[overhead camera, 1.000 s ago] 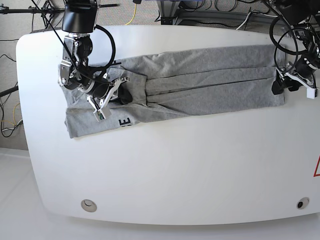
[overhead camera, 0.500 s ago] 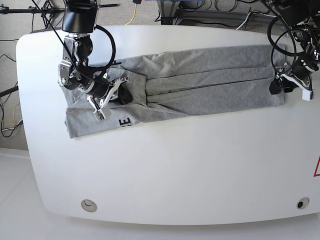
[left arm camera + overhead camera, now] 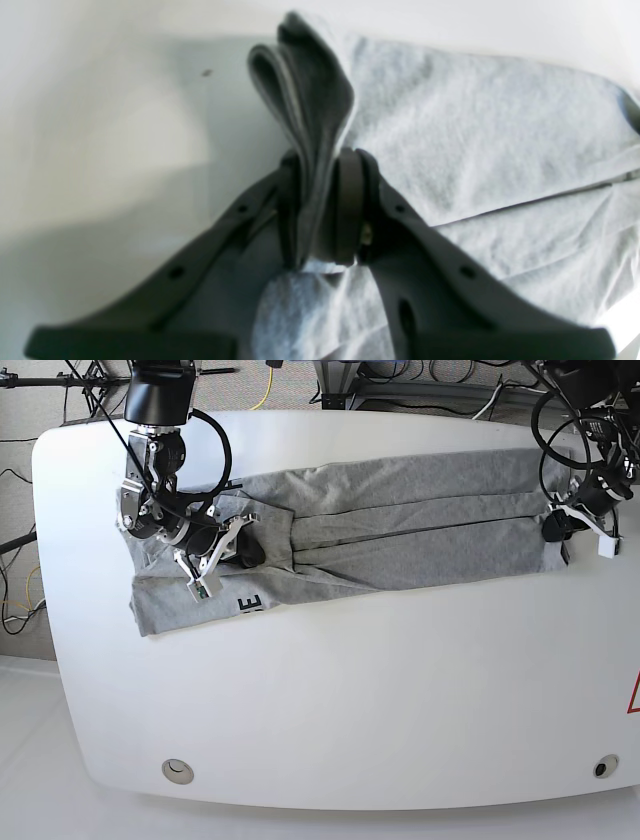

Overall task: Fold the T-shirt properly
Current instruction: 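Hold the strip with both grippers and adjust the left grip on the hem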

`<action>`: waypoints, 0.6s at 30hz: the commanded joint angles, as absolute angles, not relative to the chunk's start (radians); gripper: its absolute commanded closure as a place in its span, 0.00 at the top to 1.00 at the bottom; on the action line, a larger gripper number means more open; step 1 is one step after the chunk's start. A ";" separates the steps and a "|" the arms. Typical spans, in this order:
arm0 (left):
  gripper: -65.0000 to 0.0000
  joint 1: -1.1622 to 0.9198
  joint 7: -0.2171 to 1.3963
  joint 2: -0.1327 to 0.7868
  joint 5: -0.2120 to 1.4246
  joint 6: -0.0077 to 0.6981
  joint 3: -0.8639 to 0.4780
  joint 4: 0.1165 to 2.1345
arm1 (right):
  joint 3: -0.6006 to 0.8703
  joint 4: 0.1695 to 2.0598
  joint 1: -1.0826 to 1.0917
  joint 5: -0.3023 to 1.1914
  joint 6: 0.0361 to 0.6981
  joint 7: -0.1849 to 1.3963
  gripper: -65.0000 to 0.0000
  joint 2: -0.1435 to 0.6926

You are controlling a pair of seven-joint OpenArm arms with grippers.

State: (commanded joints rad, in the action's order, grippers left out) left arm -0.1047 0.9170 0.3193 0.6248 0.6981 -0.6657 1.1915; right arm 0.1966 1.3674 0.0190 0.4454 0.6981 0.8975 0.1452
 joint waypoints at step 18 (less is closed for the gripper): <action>0.02 -0.089 0.866 0.288 0.625 0.698 -0.647 1.236 | 0.197 1.369 0.005 0.419 0.698 0.917 0.08 0.144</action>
State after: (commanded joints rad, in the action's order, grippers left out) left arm -0.0895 0.8663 0.2883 0.6251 0.6981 -0.6468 1.2358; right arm 0.1975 1.3692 0.0050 0.4193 0.6981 0.9172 0.1445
